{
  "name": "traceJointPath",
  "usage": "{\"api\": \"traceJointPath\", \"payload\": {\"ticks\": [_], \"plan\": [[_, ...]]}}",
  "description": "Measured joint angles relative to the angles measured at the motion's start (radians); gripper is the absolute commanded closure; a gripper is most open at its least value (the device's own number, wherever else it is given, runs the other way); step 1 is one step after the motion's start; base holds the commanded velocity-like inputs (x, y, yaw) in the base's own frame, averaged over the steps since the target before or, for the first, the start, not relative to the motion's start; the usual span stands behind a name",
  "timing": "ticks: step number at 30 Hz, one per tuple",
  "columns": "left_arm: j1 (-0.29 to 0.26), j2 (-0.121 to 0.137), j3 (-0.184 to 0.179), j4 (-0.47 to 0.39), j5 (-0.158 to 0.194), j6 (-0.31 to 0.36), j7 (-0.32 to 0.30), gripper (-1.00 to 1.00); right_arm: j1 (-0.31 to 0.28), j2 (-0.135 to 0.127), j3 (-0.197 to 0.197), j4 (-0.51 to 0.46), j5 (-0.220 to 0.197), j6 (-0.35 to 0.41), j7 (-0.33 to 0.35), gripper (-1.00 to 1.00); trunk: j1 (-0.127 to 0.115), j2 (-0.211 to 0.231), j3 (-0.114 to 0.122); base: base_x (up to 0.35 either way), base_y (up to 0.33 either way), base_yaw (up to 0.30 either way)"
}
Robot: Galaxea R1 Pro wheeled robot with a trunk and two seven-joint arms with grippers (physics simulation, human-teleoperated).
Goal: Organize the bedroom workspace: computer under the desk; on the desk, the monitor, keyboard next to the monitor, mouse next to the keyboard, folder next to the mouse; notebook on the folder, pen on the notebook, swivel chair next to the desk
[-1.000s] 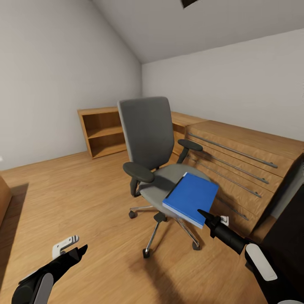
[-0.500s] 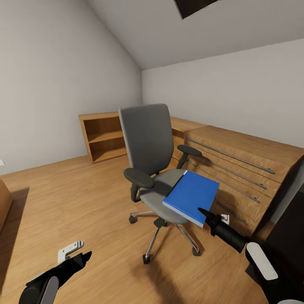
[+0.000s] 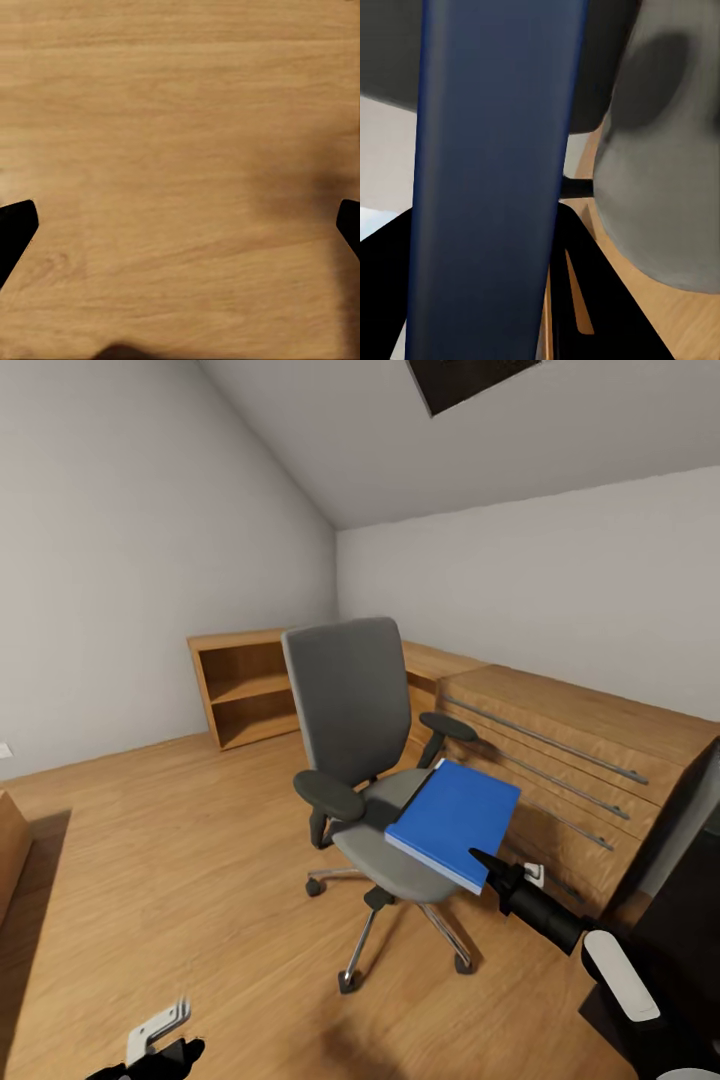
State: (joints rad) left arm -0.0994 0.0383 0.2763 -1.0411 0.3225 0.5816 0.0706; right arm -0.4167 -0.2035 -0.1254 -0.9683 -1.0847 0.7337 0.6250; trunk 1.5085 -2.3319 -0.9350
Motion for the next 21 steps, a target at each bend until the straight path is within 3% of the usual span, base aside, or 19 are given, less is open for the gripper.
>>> {"api": "traceJointPath", "payload": {"ticks": [4, 11, 18, 21], "plan": [[0.000, 0.001, -0.001, 0.038, 0.000, -0.051, 0.000, -1.00, 0.000, 0.000, 0.000, 0.000, 0.000, -0.001, -0.001, 1.00, -0.015, 0.028, 0.013, -0.241, 0.000, 0.000], [0.000, 0.001, -0.005, 0.078, -0.014, -0.078, 0.000, -1.00, 0.000, -0.001, -0.002, -0.006, 0.001, -0.003, -0.002, 1.00, -0.042, 0.077, 0.034, -0.309, 0.000, 0.000], [0.000, -0.002, -0.007, 0.171, -0.058, -0.235, 0.002, -1.00, 0.000, -0.002, -0.003, -0.092, 0.002, -0.003, -0.005, 1.00, -0.069, 0.126, 0.056, -0.094, 0.000, 0.000], [0.000, -0.004, -0.008, 0.182, -0.064, -0.260, 0.002, -1.00, 0.000, -0.002, -0.003, -0.107, 0.004, -0.004, -0.009, 1.00, -0.081, 0.147, 0.066, -0.017, 0.000, 0.000]]}}
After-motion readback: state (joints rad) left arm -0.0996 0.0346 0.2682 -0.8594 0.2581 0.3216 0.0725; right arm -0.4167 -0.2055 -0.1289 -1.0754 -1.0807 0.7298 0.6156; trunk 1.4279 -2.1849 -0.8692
